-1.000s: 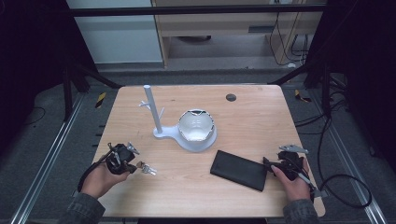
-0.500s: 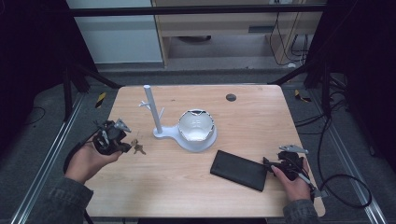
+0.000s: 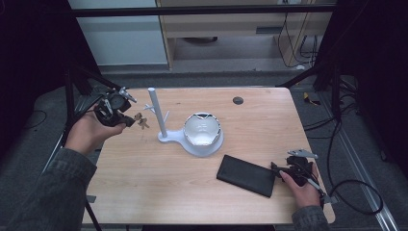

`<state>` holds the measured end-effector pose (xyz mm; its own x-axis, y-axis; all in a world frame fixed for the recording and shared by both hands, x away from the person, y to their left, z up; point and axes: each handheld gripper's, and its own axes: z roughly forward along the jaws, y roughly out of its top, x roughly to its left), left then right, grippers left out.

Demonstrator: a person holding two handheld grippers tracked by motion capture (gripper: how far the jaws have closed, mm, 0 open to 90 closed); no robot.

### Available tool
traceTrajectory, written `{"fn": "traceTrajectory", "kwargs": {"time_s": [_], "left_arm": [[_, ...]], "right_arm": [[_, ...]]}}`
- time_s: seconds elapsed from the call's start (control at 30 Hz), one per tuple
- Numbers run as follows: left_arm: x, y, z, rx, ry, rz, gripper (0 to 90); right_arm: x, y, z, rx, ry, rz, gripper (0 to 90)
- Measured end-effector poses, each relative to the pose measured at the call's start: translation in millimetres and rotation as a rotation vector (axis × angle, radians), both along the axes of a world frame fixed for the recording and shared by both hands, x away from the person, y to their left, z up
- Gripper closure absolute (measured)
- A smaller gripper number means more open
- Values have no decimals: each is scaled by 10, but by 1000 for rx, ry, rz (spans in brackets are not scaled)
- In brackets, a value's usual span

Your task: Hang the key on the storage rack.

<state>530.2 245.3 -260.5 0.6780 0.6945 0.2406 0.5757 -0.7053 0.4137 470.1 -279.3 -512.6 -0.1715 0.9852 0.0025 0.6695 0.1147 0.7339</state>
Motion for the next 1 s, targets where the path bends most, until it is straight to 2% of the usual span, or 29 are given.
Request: {"fn": "traceTrajectory", "kwargs": {"time_s": [0.2, 0.47, 1.0], "left_arm": [[78, -38, 21, 6, 0, 8, 882], [148, 14, 33, 7, -5, 36, 882], [234, -36, 50, 27, -13, 45, 881]], "right_arm": [[0, -2, 0, -2, 0, 1, 53], [0, -1, 0, 0, 0, 2, 53], [-1, -2, 0, 0, 0, 2, 54]]}}
